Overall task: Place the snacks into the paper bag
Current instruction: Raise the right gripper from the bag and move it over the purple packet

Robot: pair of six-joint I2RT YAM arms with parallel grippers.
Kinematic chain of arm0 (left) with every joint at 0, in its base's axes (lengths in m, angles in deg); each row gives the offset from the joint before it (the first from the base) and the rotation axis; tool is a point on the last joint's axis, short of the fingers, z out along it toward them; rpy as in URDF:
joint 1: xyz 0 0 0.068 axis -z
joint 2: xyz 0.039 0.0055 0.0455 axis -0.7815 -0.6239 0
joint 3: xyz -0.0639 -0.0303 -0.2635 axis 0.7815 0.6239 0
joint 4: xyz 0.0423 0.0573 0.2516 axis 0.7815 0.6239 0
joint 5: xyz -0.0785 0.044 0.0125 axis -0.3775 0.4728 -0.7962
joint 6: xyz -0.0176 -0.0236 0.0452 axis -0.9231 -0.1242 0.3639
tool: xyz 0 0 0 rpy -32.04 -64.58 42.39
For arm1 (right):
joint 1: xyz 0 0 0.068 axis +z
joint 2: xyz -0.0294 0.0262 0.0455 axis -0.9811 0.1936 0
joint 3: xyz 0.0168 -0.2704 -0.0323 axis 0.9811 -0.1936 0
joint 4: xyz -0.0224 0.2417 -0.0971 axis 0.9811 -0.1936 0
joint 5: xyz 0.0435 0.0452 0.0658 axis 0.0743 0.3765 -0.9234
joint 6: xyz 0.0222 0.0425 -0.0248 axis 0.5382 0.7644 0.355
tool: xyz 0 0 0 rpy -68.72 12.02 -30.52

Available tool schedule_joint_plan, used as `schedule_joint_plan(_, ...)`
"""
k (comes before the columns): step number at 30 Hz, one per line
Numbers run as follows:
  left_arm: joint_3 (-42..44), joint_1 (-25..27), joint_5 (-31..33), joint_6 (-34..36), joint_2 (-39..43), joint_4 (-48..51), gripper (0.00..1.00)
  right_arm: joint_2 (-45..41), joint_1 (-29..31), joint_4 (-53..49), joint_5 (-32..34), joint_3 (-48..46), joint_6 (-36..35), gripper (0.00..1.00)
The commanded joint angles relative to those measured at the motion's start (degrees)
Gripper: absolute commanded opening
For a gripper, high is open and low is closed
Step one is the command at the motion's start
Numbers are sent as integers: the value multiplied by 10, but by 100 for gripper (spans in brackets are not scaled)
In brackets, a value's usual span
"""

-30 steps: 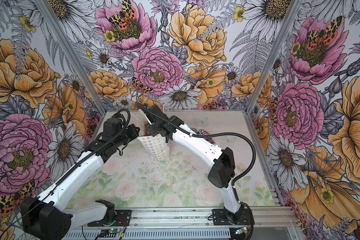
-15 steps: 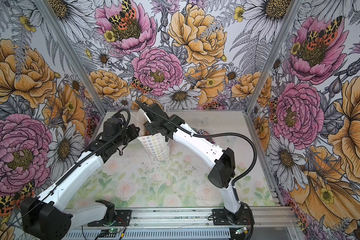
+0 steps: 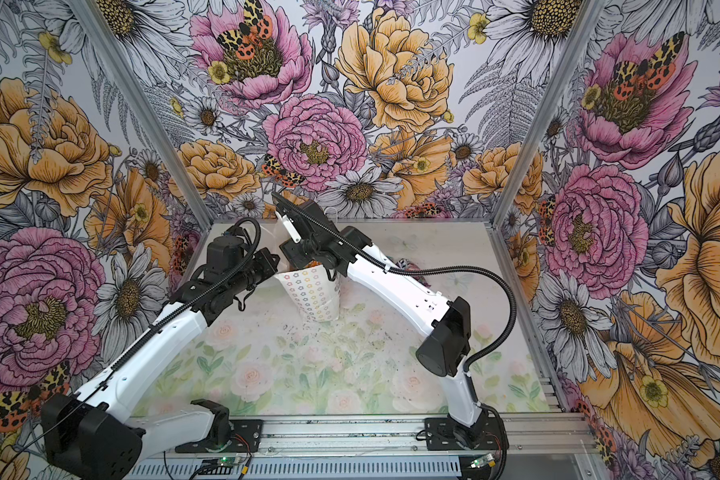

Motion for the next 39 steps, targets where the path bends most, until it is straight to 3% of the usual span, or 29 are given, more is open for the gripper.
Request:
schedule_joint_plan(1, 5, -7, -3, 2, 16, -7, 0, -26, -1, 1, -1, 11, 12, 67)
schedule_joint_plan(18, 18, -22, -6, 5, 20, -7, 0, -133, -57, 2, 22, -40, 62, 72)
schedule_joint_plan(32, 63, -121, -10, 36, 54, 50, 0, -190, -119, 2, 132, -140, 89, 76)
schedule_joint_plan(39, 78, -158, 4, 55, 52, 79, 0, -182, -149, 2, 183, -197, 121, 84)
